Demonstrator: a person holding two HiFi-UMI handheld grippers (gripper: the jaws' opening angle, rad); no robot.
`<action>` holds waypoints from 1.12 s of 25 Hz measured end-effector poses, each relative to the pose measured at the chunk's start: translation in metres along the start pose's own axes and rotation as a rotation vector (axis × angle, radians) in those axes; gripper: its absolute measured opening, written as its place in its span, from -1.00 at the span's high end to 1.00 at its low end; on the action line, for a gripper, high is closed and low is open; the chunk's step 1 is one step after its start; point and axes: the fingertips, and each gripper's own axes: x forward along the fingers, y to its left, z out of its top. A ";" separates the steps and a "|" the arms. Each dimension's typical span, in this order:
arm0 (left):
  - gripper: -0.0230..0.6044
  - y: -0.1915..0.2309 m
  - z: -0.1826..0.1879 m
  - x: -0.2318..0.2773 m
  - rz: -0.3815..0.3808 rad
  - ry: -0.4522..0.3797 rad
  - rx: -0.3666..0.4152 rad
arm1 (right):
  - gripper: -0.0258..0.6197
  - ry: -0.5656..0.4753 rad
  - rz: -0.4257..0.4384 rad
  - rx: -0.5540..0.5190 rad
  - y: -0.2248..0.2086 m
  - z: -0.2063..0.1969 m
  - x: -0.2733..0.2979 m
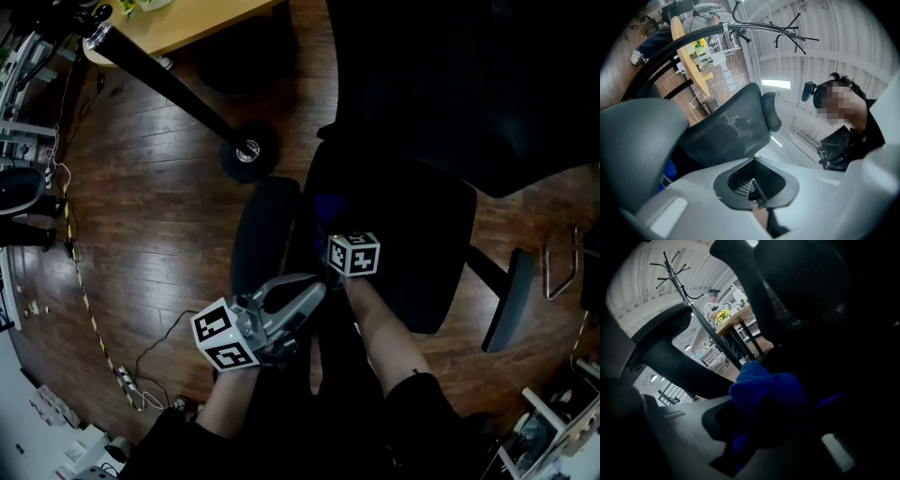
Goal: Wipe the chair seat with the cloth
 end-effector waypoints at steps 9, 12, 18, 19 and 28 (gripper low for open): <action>0.95 -0.010 -0.016 0.032 -0.045 0.081 0.004 | 0.73 -0.015 -0.306 0.105 -0.143 -0.028 -0.125; 0.95 -0.014 -0.022 0.045 -0.062 0.115 0.004 | 0.73 -0.017 -0.425 0.135 -0.193 -0.039 -0.187; 0.95 -0.013 -0.025 0.066 -0.084 0.158 0.007 | 0.73 -0.028 -0.556 0.186 -0.254 -0.054 -0.262; 0.95 -0.014 -0.025 0.068 -0.086 0.160 0.007 | 0.73 -0.033 -0.560 0.186 -0.253 -0.052 -0.264; 0.95 -0.019 -0.025 0.054 -0.080 0.130 0.018 | 0.73 -0.043 -0.577 0.185 -0.249 -0.039 -0.275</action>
